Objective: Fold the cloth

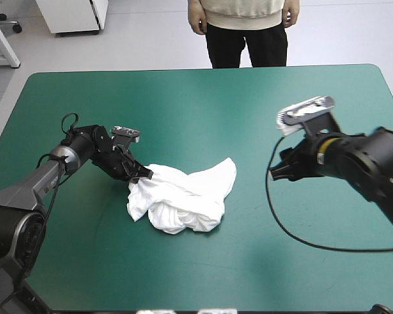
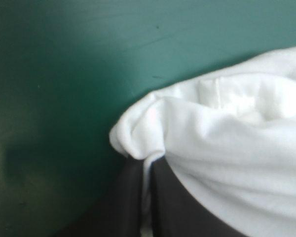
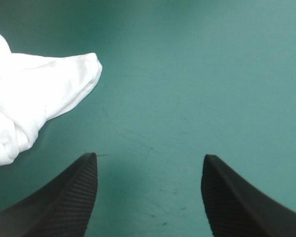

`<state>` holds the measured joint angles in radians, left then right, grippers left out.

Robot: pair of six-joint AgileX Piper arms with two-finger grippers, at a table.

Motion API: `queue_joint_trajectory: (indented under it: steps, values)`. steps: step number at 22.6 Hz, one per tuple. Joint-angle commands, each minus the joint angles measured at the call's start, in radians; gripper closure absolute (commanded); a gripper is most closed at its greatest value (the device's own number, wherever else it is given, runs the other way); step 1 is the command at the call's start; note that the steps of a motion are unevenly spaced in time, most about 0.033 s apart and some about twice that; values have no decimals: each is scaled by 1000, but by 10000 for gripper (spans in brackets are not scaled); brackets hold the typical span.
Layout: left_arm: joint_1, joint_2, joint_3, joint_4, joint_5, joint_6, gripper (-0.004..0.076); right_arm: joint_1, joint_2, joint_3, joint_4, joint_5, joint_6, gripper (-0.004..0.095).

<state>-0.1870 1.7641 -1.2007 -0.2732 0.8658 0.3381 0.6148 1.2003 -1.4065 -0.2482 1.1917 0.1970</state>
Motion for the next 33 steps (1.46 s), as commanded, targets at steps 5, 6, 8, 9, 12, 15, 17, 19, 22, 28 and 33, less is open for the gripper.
queue_joint_trajectory:
  steps: [5,6,8,9,12,15,17,19,22,28,33]
  values:
    - [-11,-25,-14,-45,14,-5,733,-36,244,-15,101,-224,-82,365]
    - [-11,-25,-14,-47,21,-5,733,-79,305,-15,210,-265,-154,372]
    - [-11,-25,-14,-47,36,-5,733,-134,383,-15,258,-302,-197,372]
    - [-11,-25,-14,-47,37,-5,733,-143,406,-15,259,-307,-203,372]
    - [-11,-25,-14,-47,31,-5,733,-147,459,-15,261,-330,-229,372]
    - [-11,-25,-14,-47,18,-5,733,-145,514,-30,354,-340,-278,372]
    - [-11,-25,-14,-47,18,-5,733,-145,543,-51,383,-342,-289,371]
    - [-11,-25,-14,-47,18,-5,733,-145,577,-89,404,-360,-306,372]
    - [-11,-25,-14,-47,16,-1,733,-145,643,-151,446,-344,-342,372]
    - [-11,-25,-14,-47,3,-1,733,-145,742,-173,441,-303,-338,493]
    - [-11,-38,-14,-42,-33,-1,733,-145,729,-173,421,-275,-380,921]
